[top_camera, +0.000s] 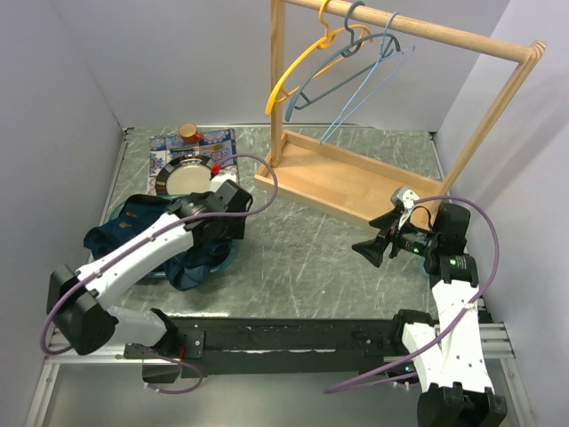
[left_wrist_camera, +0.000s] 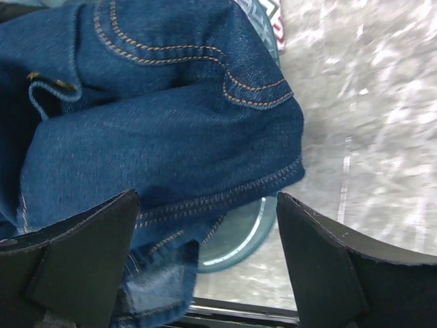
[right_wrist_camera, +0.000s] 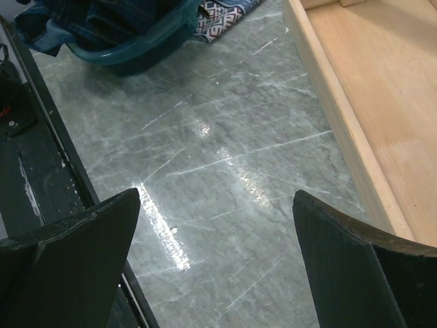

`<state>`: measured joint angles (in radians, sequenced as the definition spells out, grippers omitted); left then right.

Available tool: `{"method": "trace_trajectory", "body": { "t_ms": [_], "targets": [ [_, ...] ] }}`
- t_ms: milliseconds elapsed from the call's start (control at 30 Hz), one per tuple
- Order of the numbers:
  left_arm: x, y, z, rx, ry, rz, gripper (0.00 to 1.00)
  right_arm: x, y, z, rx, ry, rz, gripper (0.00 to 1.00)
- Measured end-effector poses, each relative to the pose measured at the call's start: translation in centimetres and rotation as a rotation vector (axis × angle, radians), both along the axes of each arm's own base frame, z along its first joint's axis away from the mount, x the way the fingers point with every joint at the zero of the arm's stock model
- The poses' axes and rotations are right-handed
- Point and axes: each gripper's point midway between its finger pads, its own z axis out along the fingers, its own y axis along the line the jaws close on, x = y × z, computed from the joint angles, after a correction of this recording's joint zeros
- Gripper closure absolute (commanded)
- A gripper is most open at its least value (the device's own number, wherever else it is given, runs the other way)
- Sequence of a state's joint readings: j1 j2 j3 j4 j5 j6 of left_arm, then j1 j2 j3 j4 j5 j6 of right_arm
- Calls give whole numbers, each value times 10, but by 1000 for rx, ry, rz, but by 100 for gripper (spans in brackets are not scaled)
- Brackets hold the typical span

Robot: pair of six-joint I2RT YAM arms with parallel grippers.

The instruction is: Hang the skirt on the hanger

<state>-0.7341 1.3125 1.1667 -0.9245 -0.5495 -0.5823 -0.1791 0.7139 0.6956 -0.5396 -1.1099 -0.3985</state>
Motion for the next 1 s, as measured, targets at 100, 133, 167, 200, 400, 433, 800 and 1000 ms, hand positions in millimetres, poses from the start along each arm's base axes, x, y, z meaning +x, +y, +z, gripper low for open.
{"method": "trace_trajectory", "body": {
  "t_ms": [100, 133, 167, 200, 400, 433, 800, 1000],
  "targets": [
    [5, -1, -10, 54, 28, -22, 13, 0, 0, 0, -5, -6, 5, 0],
    [7, -2, -13, 75, 37, -30, 14, -1, 0, -1, -6, -7, 6, 0],
    [10, -3, -16, 89, 41, -33, 20, -1, 0, -1, -8, -8, 7, 0],
    [13, -4, -18, 104, 45, -39, 20, -1, 0, -1, -9, -8, 8, 0],
    [24, -5, -30, 170, 58, -49, 65, -3, 0, -1, -16, -17, 14, 0],
    [24, -6, -31, 171, 56, -49, 67, -3, 0, -1, -15, -17, 15, 0],
    [26, -3, -7, 148, -2, -46, 99, -7, 1, -2, -15, -7, 21, 0],
    [35, -6, 76, 7, -195, -30, 99, -7, 1, -2, -18, -10, 23, 0]
  ]
}}
